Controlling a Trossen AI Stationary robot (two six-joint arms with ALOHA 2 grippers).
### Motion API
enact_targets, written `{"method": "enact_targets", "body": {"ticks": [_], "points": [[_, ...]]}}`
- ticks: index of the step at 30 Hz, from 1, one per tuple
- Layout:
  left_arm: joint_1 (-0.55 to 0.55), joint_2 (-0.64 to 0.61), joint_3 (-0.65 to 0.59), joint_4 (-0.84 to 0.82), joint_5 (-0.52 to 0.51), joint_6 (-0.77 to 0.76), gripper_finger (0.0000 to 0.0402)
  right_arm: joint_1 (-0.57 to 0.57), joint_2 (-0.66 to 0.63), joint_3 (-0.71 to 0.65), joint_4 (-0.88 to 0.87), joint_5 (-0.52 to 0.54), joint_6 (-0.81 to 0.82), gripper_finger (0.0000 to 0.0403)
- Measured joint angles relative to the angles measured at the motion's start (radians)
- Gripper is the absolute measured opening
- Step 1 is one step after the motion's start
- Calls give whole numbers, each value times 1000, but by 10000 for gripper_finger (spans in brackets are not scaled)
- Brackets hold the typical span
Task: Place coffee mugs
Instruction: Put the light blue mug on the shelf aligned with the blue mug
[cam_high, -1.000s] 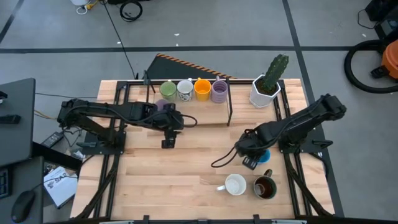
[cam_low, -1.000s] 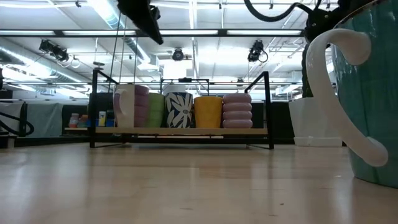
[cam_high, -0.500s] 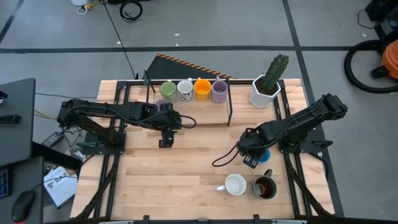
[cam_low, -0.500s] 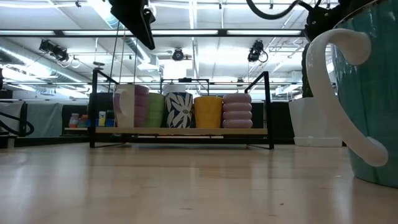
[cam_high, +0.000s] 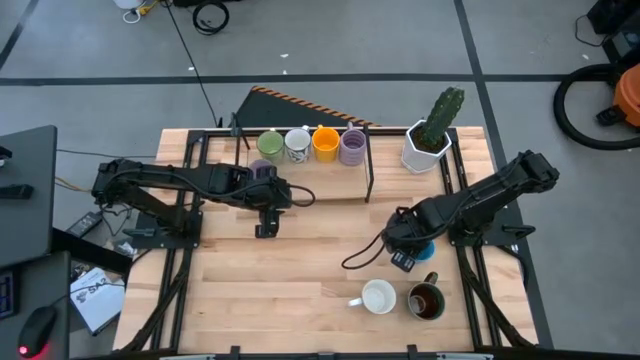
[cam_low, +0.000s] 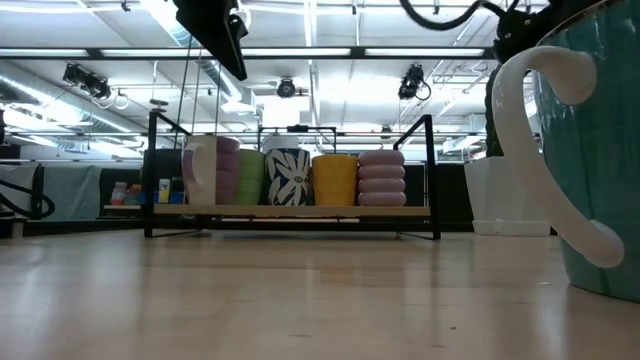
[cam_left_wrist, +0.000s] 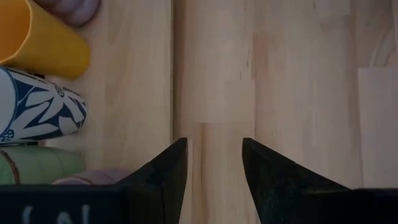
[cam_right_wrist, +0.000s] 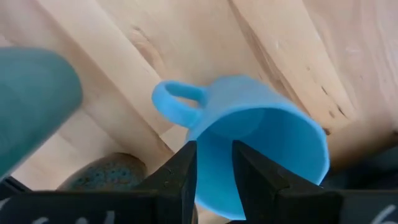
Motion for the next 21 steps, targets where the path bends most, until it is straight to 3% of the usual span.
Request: {"method": "enact_targets", "body": {"ticks": [13, 21], "points": [[2, 0, 0, 1, 0, -7, 160, 112, 7, 65, -8, 97, 66, 107], [1, 0, 0, 0, 0, -21, 160, 158, 77, 57, -12, 84, 86, 107]]}}
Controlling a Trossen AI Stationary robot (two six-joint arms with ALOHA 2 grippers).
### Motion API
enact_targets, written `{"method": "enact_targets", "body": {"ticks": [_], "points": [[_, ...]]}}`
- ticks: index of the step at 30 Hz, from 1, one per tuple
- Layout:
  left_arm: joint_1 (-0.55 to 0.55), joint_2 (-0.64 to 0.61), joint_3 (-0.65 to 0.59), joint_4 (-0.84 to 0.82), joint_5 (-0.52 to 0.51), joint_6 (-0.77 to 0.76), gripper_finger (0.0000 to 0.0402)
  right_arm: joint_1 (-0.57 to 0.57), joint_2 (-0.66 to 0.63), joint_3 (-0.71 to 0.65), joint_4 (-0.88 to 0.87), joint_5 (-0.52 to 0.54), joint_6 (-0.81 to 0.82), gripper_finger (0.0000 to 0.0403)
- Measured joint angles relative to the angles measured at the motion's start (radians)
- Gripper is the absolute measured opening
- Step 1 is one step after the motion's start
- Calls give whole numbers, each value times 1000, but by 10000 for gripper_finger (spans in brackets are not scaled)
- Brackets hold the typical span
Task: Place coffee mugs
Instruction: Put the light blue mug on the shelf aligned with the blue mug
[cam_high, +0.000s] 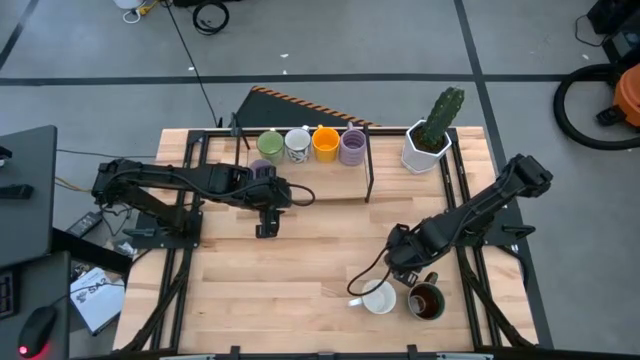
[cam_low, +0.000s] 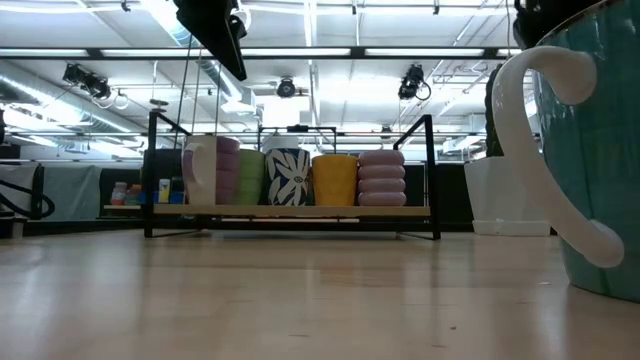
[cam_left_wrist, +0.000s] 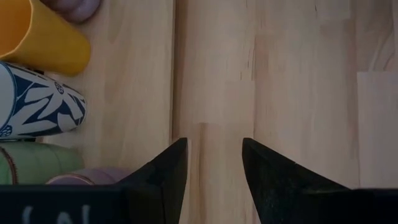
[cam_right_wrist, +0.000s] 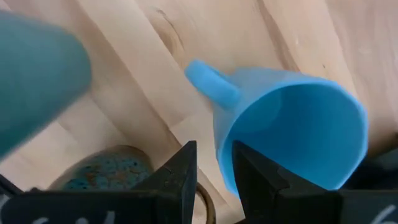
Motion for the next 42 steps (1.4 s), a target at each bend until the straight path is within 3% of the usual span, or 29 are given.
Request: {"method": "enact_targets", "body": {"ticks": [11, 18, 21, 28, 37, 42], "points": [[-3, 0, 0, -7, 0, -1, 160, -1, 100, 0, -24, -10, -134, 100], [-9, 0, 0, -29, 1, -17, 160, 0, 97, 0, 8, 16, -242, 28], [-24, 0, 0, -47, 1, -27, 160, -1, 96, 0, 8, 48, -299, 21], [-54, -3, 104, -213, 0, -78, 160, -48, 99, 73, 8, 130, -556, 35], [-99, -33, 156, -212, 5, -82, 160, -158, 102, 210, 66, 225, -924, 27], [-125, -34, 156, -217, 3, -121, 160, -213, 110, 264, 140, 199, -1088, 31]]}}
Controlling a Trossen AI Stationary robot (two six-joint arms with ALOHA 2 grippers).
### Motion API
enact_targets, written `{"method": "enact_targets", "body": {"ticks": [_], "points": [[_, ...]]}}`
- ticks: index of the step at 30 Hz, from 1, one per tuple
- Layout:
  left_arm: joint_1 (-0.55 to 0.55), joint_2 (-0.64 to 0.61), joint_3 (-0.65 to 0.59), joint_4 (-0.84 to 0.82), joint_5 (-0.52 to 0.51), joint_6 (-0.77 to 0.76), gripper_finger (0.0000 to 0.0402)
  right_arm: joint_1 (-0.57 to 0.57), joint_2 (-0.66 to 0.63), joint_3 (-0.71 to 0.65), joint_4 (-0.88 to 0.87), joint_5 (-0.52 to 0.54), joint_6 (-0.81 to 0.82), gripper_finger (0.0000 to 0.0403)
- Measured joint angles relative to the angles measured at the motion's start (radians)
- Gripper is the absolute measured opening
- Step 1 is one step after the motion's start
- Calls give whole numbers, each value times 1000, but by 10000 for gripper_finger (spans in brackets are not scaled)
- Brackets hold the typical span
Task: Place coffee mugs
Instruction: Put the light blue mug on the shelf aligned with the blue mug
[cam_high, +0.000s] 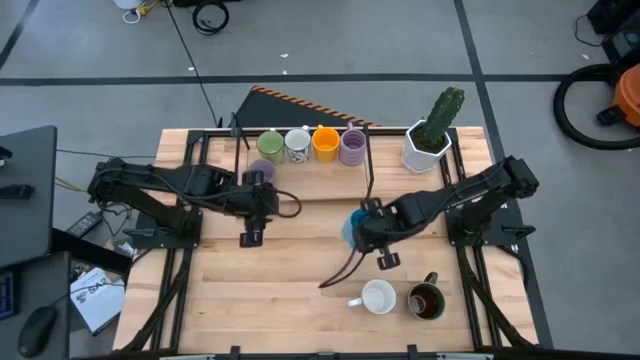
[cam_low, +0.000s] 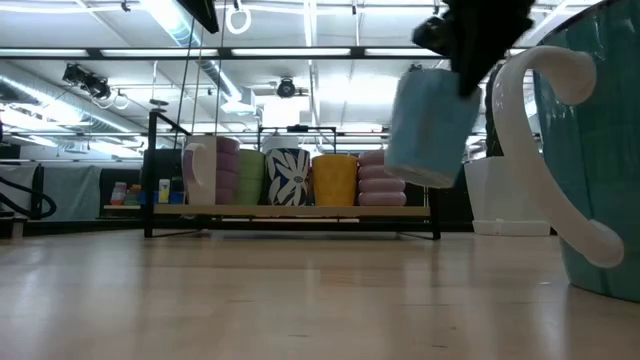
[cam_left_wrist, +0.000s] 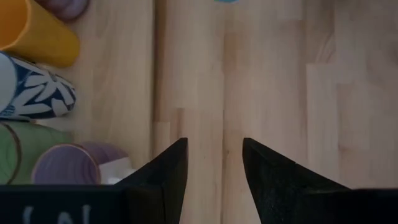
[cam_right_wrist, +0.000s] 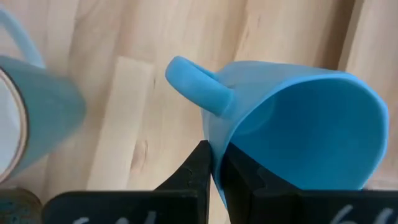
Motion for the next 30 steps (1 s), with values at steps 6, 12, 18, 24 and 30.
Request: {"method": "enact_targets", "body": {"ticks": [6, 12, 18, 24, 30], "points": [[-7, 0, 0, 0, 1, -41, 160, -53, 125, 164, -57, 11, -193, 30], [-8, 0, -1, -9, 0, -80, 160, -118, 242, 326, -149, 78, -397, 30], [-29, 0, -1, -79, 0, -132, 160, -213, 255, 352, -135, 123, -569, 33], [-56, 0, -2, -97, 0, -150, 160, -318, 255, 333, -133, 100, -732, 33], [-76, 0, -2, -98, 0, -160, 160, -417, 255, 333, -131, 34, -785, 34]]}}
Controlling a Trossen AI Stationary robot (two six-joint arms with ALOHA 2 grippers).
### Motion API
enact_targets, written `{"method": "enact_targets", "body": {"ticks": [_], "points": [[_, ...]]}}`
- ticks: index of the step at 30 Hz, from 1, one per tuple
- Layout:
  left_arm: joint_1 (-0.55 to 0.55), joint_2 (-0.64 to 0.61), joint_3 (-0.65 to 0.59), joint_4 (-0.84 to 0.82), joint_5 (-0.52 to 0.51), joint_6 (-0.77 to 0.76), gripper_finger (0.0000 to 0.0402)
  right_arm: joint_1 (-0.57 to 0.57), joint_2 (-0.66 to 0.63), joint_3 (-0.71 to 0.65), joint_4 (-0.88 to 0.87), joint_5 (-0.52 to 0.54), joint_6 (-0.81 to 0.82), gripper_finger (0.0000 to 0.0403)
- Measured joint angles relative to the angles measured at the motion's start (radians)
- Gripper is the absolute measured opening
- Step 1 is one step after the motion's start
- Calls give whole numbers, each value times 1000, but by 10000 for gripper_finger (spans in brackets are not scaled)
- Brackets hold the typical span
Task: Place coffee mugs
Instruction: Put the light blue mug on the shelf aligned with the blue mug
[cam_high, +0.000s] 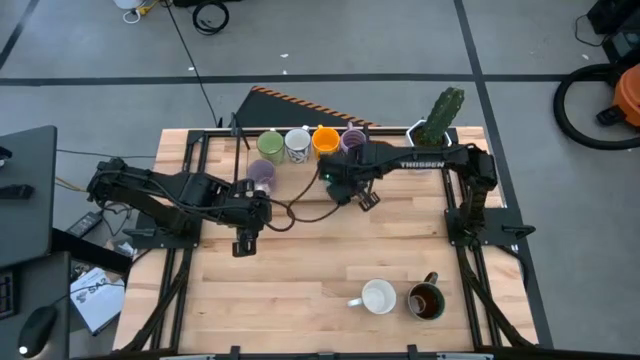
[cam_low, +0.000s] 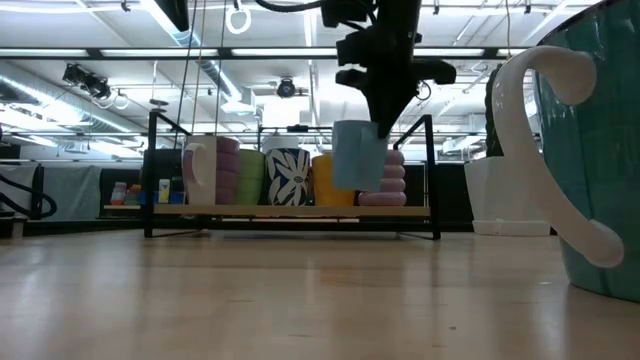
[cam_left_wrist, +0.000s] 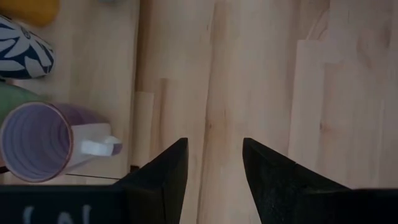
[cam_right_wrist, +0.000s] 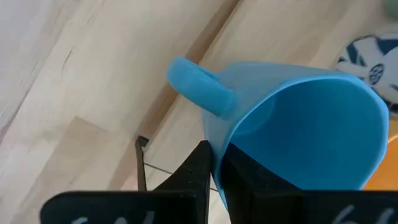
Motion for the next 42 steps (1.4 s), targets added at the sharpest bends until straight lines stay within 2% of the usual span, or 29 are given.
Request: {"method": "enact_targets", "body": {"ticks": [7, 21, 26, 30, 37, 42], "points": [[-1, 0, 0, 0, 0, -1, 160, -66, 0, 0, 0, -109, -129, 34], [-1, 0, 0, -87, 0, -57, 160, -82, 17, 0, -24, -108, -110, 34], [-2, 0, 0, -89, 0, -61, 160, -79, 46, -1, -47, -37, -75, 34], [-2, 0, 0, -89, 0, -61, 160, -80, 48, -1, -42, -36, -57, 37], [-2, 0, 0, -88, 0, -60, 160, -102, 48, -1, -55, -24, 4, 83], [-2, 0, 0, -88, 0, -58, 160, -96, 48, 0, -58, 58, 12, 130]]}}
